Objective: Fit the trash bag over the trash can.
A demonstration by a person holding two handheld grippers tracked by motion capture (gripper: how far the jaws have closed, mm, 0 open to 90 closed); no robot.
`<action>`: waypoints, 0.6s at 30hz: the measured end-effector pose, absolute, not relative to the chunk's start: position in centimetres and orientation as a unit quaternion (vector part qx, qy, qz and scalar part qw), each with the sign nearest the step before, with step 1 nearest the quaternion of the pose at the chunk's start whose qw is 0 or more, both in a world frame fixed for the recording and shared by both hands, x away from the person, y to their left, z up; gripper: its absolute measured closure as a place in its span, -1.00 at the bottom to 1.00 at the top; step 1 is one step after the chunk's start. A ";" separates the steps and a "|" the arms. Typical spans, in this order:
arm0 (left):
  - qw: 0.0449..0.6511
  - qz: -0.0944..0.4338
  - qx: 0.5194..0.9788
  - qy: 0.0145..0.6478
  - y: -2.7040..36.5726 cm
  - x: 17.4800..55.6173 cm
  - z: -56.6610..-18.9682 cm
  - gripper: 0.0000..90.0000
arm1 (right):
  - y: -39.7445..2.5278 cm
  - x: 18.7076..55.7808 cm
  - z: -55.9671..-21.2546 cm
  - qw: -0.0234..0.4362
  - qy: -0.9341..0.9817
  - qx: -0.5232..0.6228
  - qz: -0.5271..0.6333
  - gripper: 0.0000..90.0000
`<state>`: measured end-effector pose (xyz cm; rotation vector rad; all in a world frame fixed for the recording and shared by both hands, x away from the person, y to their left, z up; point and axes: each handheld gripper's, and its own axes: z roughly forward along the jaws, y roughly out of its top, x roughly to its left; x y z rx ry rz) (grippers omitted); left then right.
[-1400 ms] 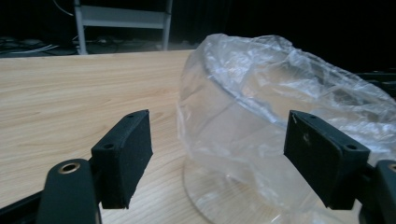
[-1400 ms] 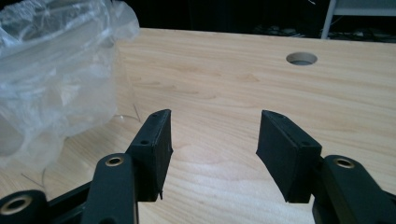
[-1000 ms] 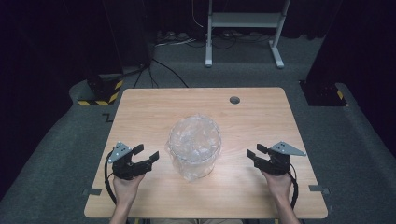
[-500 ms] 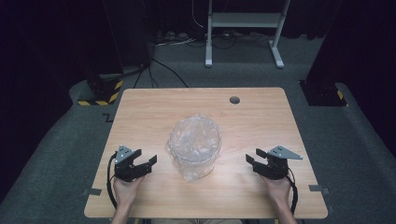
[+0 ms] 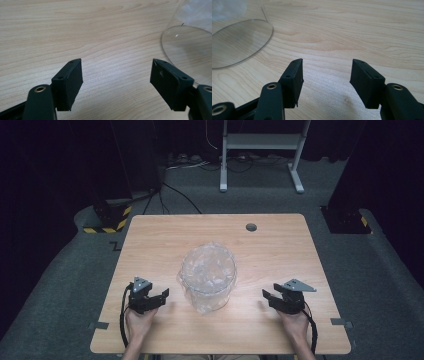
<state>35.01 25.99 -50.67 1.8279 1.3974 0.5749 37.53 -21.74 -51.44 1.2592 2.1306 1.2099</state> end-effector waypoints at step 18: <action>0.323 0.248 0.728 0.552 24.8 36.6 -52.8 -0.46 | -20.6 39.2 -52.4 0.205 0.798 0.441 0.356 -0.22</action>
